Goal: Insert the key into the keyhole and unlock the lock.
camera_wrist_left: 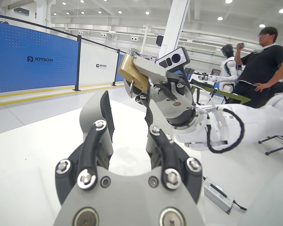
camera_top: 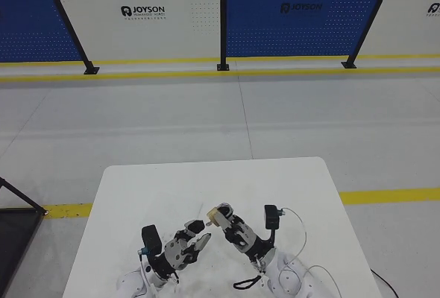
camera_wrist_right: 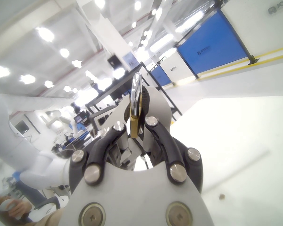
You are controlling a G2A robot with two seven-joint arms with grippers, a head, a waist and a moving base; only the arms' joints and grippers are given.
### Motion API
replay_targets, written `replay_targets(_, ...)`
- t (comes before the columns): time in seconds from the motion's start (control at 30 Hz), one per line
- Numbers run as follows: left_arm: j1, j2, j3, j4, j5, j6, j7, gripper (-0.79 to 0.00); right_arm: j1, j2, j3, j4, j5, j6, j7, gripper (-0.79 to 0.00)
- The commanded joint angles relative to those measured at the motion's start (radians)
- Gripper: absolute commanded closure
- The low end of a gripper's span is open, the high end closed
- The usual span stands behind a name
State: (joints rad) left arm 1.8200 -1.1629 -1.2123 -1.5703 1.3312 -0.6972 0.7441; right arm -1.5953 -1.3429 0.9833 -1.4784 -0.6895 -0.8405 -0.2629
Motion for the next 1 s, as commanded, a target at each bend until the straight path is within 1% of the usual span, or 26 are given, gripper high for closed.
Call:
replay_targets(0.0,-0.003,0.000,0.005,0.000,-0.003,0.003,-0.001,-0.336,-0.001,0.000,-0.002,-0.002,-0.001,0.003,0.004,0.000)
replay_targets(0.13,-0.008,0.001,0.013,0.000,-0.004,0.008,0.000,-0.320,-0.003,0.001,-0.005,-0.004,-0.007,0.007,0.008,0.000)
replay_targets(0.17,-0.009,0.001,0.014,0.001,-0.004,0.009,0.002,-0.277,-0.003,0.001,-0.006,-0.005,-0.009,0.010,0.009,0.000)
replay_targets(0.2,-0.010,0.001,0.015,0.001,-0.004,0.011,0.004,-0.265,-0.003,0.001,-0.008,-0.006,-0.012,0.012,0.011,0.000)
replay_targets(0.23,-0.011,0.001,0.017,0.002,-0.003,0.012,0.006,-0.234,-0.003,0.001,-0.009,-0.006,-0.013,0.014,0.012,0.000)
replay_targets(0.37,-0.014,0.002,0.021,0.005,-0.005,0.021,0.005,-0.194,-0.003,0.001,-0.013,-0.008,-0.017,0.021,0.013,0.000)
replay_targets(0.4,-0.014,0.002,0.022,0.005,-0.005,0.023,0.005,-0.163,-0.003,0.001,-0.014,-0.008,-0.017,0.023,0.014,0.000)
replay_targets(0.5,-0.015,0.003,0.024,0.004,-0.005,0.027,0.003,-0.108,-0.003,0.002,-0.015,-0.008,-0.017,0.024,0.013,0.000)
replay_targets(0.57,-0.015,0.004,0.025,0.003,-0.003,0.031,0.002,0.000,-0.003,0.002,-0.016,-0.007,-0.015,0.026,0.012,0.000)
replay_targets(0.7,-0.016,0.006,0.028,0.002,0.005,0.040,0.004,0.000,-0.003,0.003,-0.018,-0.007,-0.014,0.029,0.013,0.000)
replay_targets(0.8,-0.014,0.007,0.030,-0.003,0.022,0.066,0.013,0.000,-0.003,0.003,-0.019,-0.007,-0.013,0.033,0.014,0.000)
replay_targets(0.97,-0.004,0.006,0.036,-0.012,0.067,0.144,0.044,0.000,-0.006,0.004,-0.021,-0.010,-0.014,0.042,0.014,0.000)
